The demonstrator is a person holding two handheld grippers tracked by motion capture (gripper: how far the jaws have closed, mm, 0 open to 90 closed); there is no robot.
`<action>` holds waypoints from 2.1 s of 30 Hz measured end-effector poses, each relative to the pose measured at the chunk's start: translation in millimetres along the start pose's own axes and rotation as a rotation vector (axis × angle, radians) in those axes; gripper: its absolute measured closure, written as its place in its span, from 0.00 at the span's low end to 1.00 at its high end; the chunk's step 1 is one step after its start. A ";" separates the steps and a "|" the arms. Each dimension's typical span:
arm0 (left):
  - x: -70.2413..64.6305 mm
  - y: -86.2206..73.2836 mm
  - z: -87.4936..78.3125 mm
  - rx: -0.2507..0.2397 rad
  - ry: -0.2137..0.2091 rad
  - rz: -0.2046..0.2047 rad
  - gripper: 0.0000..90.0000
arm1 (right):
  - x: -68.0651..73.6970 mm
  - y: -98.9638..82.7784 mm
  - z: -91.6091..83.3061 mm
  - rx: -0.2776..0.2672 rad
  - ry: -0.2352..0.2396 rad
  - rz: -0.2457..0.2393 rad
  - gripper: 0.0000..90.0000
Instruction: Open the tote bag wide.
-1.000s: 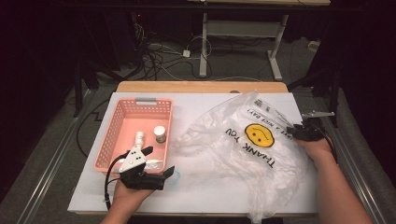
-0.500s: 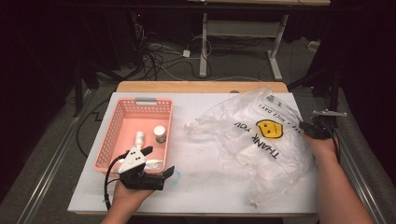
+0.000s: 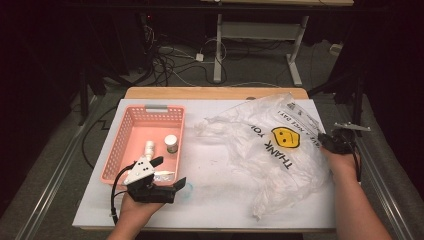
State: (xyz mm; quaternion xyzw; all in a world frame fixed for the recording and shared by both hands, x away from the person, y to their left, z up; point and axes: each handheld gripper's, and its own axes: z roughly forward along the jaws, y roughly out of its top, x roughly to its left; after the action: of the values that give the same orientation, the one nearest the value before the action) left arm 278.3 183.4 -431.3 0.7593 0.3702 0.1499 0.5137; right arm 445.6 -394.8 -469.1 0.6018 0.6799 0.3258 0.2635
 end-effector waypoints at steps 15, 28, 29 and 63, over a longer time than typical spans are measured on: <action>2.5 0.9 -0.7 0.009 0.004 -0.017 0.00 | 13.4 -12.4 -60.3 -0.145 0.155 -0.112 0.33; 3.8 1.2 1.8 0.046 0.039 0.008 0.00 | 50.0 -64.1 -98.1 -0.171 0.227 -0.157 0.07; 3.8 1.2 1.8 0.046 0.039 0.008 0.00 | 50.0 -64.1 -98.1 -0.171 0.227 -0.157 0.07; 2.3 5.6 -1.0 0.037 -0.021 -0.005 0.00 | 142.0 -71.8 -102.7 -0.133 0.407 -0.330 0.02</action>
State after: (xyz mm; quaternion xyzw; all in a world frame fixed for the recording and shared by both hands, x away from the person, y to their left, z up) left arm 281.5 184.6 -426.2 0.7693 0.3692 0.1340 0.5039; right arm 302.7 -271.7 -452.3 0.3864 0.7848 0.4367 0.2099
